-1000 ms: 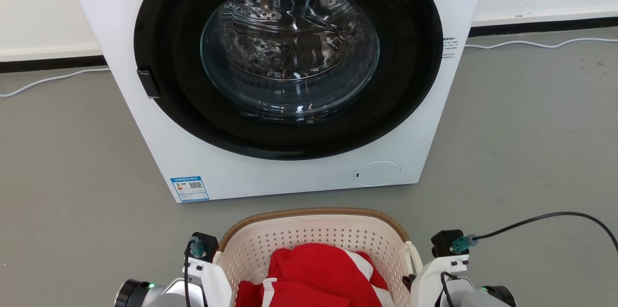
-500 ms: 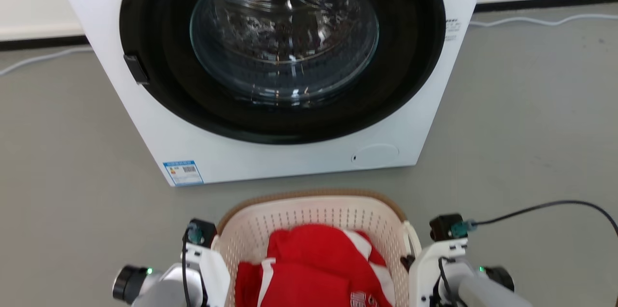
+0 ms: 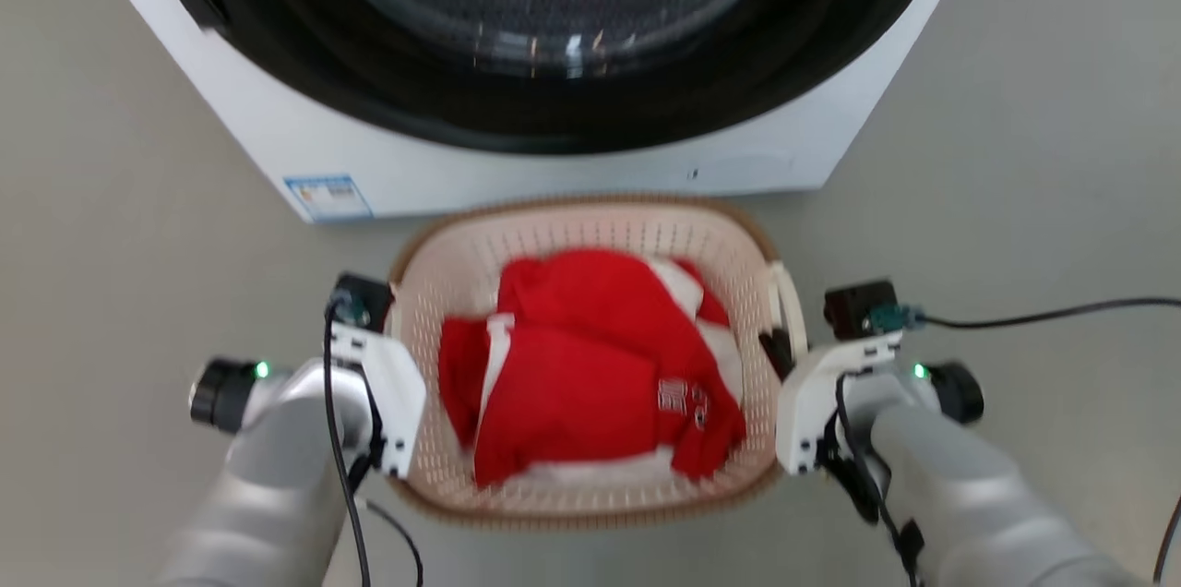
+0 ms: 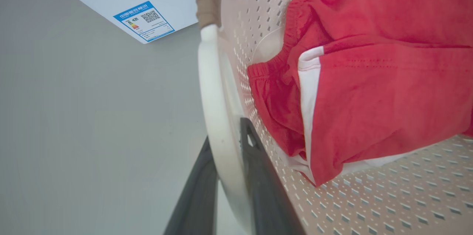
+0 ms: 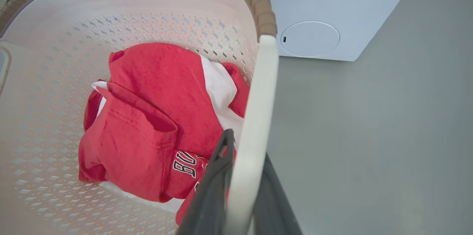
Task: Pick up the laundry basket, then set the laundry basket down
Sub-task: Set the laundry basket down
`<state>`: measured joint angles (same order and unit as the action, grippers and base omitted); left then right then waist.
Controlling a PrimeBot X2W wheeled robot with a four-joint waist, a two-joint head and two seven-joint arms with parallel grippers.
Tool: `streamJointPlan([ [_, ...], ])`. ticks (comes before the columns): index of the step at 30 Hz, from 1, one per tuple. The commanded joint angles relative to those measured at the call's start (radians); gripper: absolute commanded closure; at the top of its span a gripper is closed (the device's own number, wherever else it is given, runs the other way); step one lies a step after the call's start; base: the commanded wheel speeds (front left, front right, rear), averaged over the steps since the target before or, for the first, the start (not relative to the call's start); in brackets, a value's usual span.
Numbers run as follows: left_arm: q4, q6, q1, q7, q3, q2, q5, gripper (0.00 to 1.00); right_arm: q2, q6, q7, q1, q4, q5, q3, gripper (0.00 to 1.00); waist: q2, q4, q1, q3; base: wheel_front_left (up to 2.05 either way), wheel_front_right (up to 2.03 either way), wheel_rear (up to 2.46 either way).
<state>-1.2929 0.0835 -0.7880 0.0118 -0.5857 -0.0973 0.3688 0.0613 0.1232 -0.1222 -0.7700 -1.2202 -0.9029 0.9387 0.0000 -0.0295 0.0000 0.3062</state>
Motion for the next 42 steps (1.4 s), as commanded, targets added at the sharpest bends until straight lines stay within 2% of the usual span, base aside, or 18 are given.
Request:
streamJointPlan([
  [1,0.026,-0.007,-0.046,-0.020,0.009,-0.022,-0.010,1.00,-0.011,0.008,-0.018,-0.018,0.006,0.016,0.014,1.00,0.0000,0.013,0.0000,0.084,0.00,0.00,0.00],
  [11,0.035,-0.049,-0.136,-0.101,0.008,-0.029,-0.010,1.00,-0.011,0.008,-0.115,-0.126,-0.001,0.054,0.027,1.00,0.0000,0.025,0.0000,0.319,0.00,0.00,0.00],
  [20,0.045,-0.096,-0.209,-0.214,0.014,-0.029,-0.006,1.00,-0.010,0.008,-0.139,-0.179,0.014,0.095,-0.006,1.00,0.0000,0.026,0.0000,0.452,0.00,0.00,0.00],
  [32,0.054,-0.118,-0.261,-0.265,0.012,-0.041,-0.004,1.00,0.030,0.008,-0.139,-0.192,0.127,0.242,-0.186,1.00,0.0000,0.020,0.0000,0.516,0.00,0.00,0.00],
  [42,0.067,-0.128,-0.278,-0.273,0.010,-0.039,-0.003,1.00,0.042,0.008,-0.139,-0.170,0.173,0.373,-0.322,1.00,0.0000,0.033,0.0000,0.548,0.00,0.00,0.00],
])
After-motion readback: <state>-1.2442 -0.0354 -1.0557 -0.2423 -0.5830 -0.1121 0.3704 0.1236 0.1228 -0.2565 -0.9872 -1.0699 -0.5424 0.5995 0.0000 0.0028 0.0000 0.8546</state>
